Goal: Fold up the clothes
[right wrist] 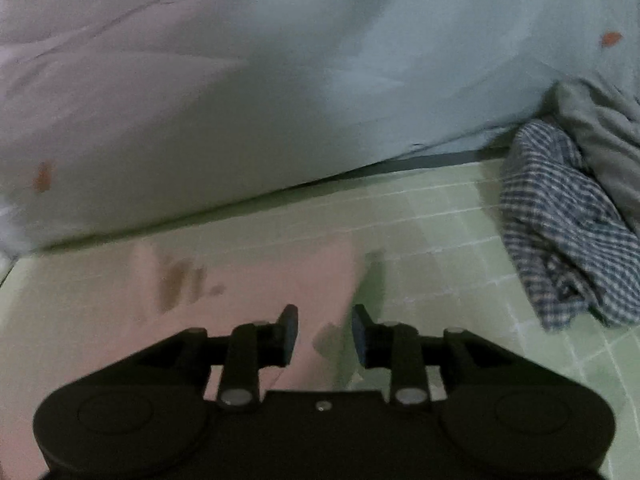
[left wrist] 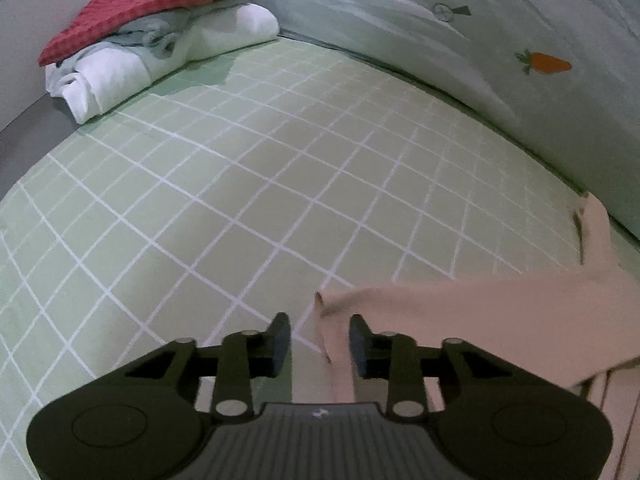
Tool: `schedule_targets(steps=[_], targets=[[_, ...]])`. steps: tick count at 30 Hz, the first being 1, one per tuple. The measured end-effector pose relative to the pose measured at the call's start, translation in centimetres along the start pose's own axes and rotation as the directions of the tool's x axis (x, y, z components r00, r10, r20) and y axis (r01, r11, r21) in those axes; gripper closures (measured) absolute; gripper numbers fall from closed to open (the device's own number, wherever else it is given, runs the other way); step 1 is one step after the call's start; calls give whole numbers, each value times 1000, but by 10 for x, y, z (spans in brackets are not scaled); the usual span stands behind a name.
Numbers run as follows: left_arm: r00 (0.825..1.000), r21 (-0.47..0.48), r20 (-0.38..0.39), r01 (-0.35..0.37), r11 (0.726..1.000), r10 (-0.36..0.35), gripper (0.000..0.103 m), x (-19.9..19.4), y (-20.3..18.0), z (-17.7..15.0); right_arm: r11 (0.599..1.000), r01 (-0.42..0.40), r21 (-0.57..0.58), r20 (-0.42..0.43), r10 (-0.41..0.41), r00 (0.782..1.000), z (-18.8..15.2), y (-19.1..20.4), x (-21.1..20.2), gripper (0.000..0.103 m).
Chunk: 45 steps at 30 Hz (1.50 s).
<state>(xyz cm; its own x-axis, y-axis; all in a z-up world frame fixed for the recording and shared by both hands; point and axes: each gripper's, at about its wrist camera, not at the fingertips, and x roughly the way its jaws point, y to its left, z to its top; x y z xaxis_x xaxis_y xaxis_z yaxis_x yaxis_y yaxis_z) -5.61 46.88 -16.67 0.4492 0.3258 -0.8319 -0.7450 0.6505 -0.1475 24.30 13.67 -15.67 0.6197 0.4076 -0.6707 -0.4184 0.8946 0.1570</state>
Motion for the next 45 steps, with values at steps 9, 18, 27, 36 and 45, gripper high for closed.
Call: schedule_targets(steps=[9, 18, 27, 36, 45], targets=[[998, 10, 57, -3, 1000, 2, 78, -4, -5, -14, 999, -1, -35, -90, -2, 996, -50, 12, -10, 74], [980, -72, 81, 189, 979, -183, 102, -28, -7, -2, 987, -42, 157, -100, 58, 993, -69, -2, -57, 62], [840, 288, 22, 513, 808, -542, 102, -90, -121, -36, 961, -139, 241, -96, 166, 981, -101, -13, -112, 58], [790, 399, -260, 612, 683, -555, 61, -87, -177, -104, 944, -201, 261, -65, 225, 972, -113, -25, -147, 46], [926, 294, -157, 377, 878, -344, 15, -69, -140, -106, 922, -349, 166, -84, 366, 927, -124, -4, -146, 95]])
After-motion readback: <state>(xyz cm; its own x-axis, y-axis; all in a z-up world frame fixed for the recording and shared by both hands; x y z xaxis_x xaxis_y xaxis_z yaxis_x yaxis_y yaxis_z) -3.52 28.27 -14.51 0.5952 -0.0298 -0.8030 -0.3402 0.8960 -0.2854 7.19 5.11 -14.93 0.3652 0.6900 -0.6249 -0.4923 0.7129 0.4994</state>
